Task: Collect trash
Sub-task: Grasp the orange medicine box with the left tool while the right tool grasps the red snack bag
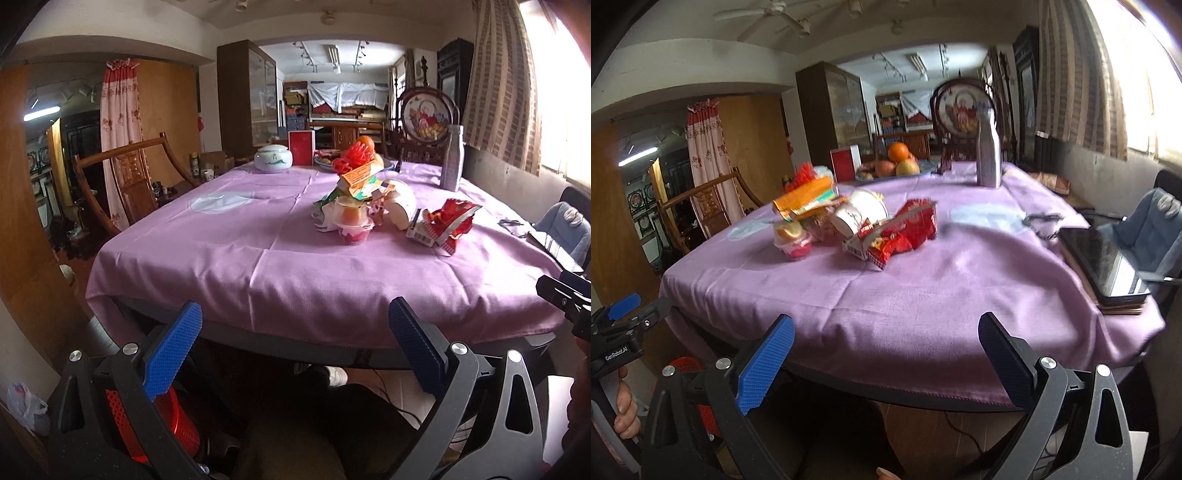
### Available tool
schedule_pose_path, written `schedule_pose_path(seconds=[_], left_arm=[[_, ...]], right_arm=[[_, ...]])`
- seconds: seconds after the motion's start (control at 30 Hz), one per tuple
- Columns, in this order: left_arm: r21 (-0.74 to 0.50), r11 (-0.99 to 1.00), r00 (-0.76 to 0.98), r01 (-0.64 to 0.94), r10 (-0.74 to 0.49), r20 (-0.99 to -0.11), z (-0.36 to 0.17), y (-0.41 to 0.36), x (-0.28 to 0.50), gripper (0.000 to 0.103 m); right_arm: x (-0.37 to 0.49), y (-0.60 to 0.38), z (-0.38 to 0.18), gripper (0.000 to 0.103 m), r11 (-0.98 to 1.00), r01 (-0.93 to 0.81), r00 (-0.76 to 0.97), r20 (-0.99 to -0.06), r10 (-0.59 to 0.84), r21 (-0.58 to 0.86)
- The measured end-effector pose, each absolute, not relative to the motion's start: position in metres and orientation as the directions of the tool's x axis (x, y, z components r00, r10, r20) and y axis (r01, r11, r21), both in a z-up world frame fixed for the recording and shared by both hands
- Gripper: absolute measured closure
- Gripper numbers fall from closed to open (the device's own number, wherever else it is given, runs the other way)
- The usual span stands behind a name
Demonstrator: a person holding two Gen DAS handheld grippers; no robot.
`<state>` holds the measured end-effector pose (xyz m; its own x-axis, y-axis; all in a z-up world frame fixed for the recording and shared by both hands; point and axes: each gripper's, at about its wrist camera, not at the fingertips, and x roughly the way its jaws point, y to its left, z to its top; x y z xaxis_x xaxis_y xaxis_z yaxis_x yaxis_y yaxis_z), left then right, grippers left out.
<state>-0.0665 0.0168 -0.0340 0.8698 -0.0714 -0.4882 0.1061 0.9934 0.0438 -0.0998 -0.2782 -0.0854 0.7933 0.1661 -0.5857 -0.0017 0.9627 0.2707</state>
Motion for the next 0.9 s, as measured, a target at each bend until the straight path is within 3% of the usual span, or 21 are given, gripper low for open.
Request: schedule_pose_path(seconds=[0.2,0.43,0.73,0.9], left_arm=[[0.049,0.989,0.854,0.138,-0.094,-0.511,-0.031,0.011,-0.004,0.007],[0.018,0.963,0.82,0.27,-0.22,-0.528,-0.008,-0.023,0.08,0.006],[0.184,0.888,0.794,0.422,-0.263,-0.548,-0.021,-0.094,0.143,0.006],[0.258,0.865,0.791,0.431,-0.225,-0.569,-0.036,-0.113,0.161,0.006]], right_arm=[[-0.038,-0.261,-0.107,0.006,0.967,-0.04,0.737,-0.646,0.199,0.252],[0.007,-0.253,-0.126,0.006,0.954,-0.06,0.688,-0.681,0.252,0.293],[0.02,-0.245,-0.135,0.005,0.975,-0.079,0.683,-0.701,0.206,0.21],[0.016,-0.247,-0.137,0.005,0.976,-0.106,0.697,-0.686,0.21,0.191]])
